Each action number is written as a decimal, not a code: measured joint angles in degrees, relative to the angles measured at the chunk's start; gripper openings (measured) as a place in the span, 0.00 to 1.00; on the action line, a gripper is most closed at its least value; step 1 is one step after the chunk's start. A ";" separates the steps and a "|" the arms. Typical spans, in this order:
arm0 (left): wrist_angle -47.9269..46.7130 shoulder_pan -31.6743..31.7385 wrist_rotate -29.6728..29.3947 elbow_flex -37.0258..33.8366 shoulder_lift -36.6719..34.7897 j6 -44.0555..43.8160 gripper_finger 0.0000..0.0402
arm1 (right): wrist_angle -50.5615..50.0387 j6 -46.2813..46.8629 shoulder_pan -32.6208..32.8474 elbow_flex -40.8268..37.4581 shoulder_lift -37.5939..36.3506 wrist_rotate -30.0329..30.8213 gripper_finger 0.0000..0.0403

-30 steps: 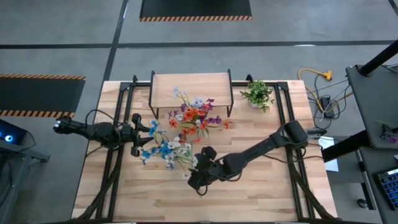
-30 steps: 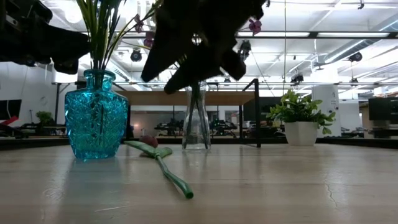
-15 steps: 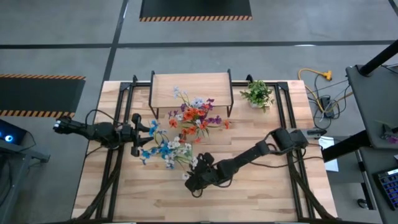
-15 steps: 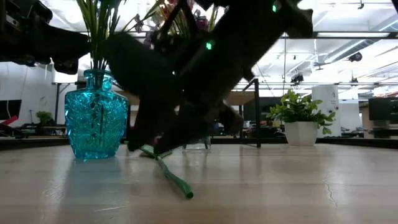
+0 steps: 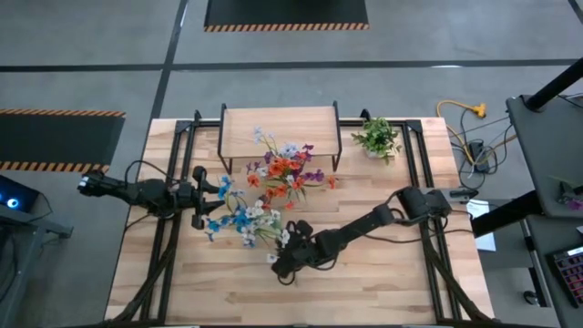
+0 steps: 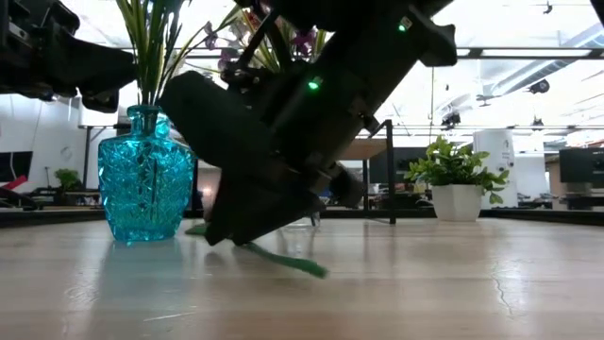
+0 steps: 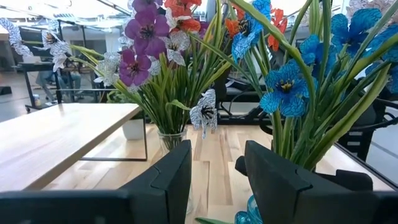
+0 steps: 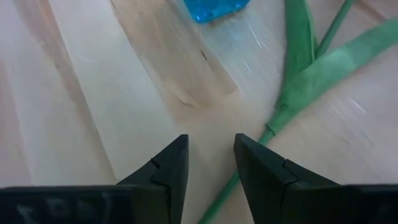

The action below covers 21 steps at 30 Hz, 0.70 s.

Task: Pick and place flowers into a vace then onto a shelf
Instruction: Put the red flower into the transparent vase

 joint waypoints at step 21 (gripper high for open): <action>-0.04 -0.02 0.01 0.00 0.07 0.02 0.33 | -23.43 -15.36 5.54 -0.72 -12.85 -0.96 0.22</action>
